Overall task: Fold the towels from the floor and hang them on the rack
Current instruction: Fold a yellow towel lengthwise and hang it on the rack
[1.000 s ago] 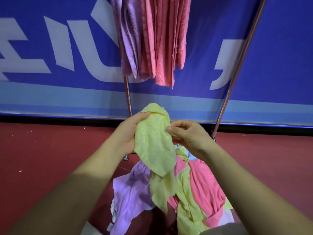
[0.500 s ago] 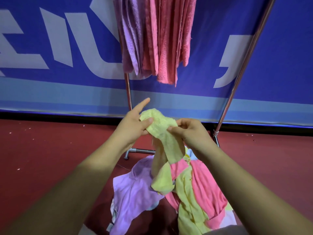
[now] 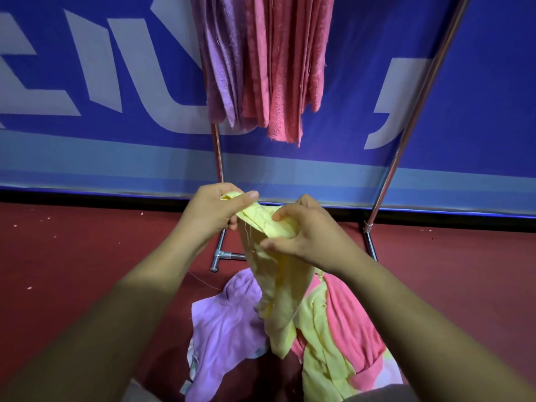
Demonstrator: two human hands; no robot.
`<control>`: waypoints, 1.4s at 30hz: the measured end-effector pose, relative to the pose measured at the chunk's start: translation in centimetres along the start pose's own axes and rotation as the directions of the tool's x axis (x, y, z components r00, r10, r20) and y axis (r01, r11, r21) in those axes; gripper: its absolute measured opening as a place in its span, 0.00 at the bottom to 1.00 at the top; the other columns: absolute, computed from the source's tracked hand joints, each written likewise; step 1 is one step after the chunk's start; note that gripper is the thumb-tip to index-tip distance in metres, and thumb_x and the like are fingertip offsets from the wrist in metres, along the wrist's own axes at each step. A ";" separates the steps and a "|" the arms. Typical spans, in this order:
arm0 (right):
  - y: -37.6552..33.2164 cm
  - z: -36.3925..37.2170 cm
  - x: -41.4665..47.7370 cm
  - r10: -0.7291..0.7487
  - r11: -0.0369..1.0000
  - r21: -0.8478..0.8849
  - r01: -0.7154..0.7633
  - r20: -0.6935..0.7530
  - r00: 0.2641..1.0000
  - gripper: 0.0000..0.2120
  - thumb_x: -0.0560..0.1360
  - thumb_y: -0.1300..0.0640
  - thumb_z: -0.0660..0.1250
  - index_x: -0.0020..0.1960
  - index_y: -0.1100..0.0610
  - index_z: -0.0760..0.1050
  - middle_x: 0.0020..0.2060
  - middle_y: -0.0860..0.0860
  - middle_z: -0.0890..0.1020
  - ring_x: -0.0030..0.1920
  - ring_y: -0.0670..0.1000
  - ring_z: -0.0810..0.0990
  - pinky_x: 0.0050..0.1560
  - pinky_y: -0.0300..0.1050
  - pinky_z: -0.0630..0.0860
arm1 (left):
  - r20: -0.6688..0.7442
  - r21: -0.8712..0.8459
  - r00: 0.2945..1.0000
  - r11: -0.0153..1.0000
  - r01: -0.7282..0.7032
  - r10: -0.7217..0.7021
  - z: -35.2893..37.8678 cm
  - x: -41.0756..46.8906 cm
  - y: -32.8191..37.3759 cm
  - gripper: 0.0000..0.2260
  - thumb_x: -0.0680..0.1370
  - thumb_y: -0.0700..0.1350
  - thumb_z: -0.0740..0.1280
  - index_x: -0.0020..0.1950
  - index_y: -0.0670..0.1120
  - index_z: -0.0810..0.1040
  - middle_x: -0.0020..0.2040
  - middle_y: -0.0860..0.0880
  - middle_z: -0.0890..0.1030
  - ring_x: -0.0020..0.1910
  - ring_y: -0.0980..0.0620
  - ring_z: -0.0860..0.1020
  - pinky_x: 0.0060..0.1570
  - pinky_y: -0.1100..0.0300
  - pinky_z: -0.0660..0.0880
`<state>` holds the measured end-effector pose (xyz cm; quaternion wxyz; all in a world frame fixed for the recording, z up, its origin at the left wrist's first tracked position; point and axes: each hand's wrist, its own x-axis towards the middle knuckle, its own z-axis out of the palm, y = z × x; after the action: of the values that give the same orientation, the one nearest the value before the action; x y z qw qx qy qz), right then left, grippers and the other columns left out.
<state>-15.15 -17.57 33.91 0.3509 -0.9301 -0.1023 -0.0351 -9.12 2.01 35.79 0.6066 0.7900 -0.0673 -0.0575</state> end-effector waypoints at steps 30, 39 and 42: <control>3.7 -1.9 0.8 0.204 0.979 0.084 -0.187 -0.307 0.929 0.06 0.78 0.60 0.63 0.48 0.57 0.80 0.38 0.49 0.82 0.43 0.51 0.79 0.43 0.43 0.70 | -0.109 0.222 0.993 0.975 -0.010 0.035 -1.8 1.6 -2.0 0.09 0.80 0.48 0.66 0.43 0.46 0.80 0.33 0.52 0.76 0.32 0.58 0.72 0.39 0.62 0.69; 4.4 -2.7 1.1 0.276 0.938 0.274 -0.215 -0.212 0.937 0.07 0.78 0.59 0.64 0.56 0.55 0.70 0.41 0.50 0.76 0.39 0.50 0.73 0.41 0.46 0.71 | 0.216 0.663 0.975 0.725 -0.188 0.056 -2.6 1.7 -2.0 0.11 0.69 0.58 0.77 0.38 0.52 0.81 0.34 0.53 0.80 0.35 0.58 0.75 0.37 0.61 0.68; 5.2 -3.1 1.1 0.274 0.960 0.162 -0.229 -0.367 0.889 0.01 0.78 0.60 0.64 0.48 0.57 0.73 0.38 0.48 0.76 0.40 0.50 0.74 0.35 0.39 0.65 | 0.346 0.802 0.938 0.528 -0.281 -0.027 -3.1 2.1 -2.5 0.08 0.71 0.52 0.77 0.40 0.49 0.82 0.37 0.51 0.79 0.39 0.52 0.76 0.37 0.58 0.65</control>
<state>-12.99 -23.21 33.04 0.4183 -0.8886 0.0885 -0.1658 -6.41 5.26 34.13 0.1354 0.9560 -0.2408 -0.0988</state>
